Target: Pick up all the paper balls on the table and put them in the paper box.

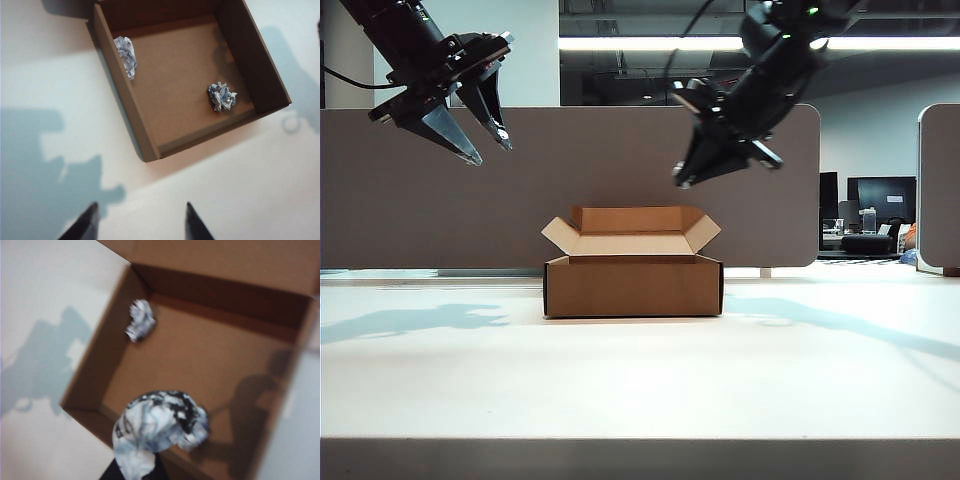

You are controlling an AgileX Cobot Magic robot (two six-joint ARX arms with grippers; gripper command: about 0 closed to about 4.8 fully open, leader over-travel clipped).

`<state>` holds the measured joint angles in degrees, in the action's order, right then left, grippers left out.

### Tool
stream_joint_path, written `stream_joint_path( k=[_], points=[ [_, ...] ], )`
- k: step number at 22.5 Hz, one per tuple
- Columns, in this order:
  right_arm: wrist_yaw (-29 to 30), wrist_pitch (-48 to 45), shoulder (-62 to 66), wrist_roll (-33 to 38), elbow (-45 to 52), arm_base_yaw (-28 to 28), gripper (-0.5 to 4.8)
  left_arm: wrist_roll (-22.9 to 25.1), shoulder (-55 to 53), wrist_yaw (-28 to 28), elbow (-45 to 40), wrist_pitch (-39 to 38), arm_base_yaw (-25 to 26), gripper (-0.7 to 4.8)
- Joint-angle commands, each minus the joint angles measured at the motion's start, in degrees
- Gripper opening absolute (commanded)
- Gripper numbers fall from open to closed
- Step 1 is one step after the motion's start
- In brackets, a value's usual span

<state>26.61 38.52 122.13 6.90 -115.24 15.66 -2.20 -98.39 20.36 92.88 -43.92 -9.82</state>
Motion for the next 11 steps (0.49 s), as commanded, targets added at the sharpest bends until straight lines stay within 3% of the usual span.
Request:
stream_joint_path(
  k=[1,2,7,9,10,11],
  points=[
    [-0.1,-5.9,0.5,4.2,0.0,1.5,2.53,0.1,0.2,0.0,0.2,0.8,0.1,2.10],
    [0.0,-6.3,0.5,4.7,0.0,1.7,3.12,0.1,0.2,0.0,0.2,1.0,0.1,2.10],
    [1.1,-6.6,0.3,4.6,0.0,1.7,3.17,0.2,0.2,0.2,0.2,1.3,0.1,2.08],
    [2.9,-6.9,-0.6,4.0,0.0,1.6,3.45,0.3,0.7,1.8,0.2,0.8,0.1,1.34],
    [3.0,-6.4,-1.8,4.0,0.0,1.6,3.46,0.2,1.9,3.0,0.2,0.3,0.1,0.47],
    [2.9,-5.8,-3.1,4.0,0.0,1.6,3.32,0.3,2.8,2.8,0.2,0.2,0.1,0.02]
  ],
)
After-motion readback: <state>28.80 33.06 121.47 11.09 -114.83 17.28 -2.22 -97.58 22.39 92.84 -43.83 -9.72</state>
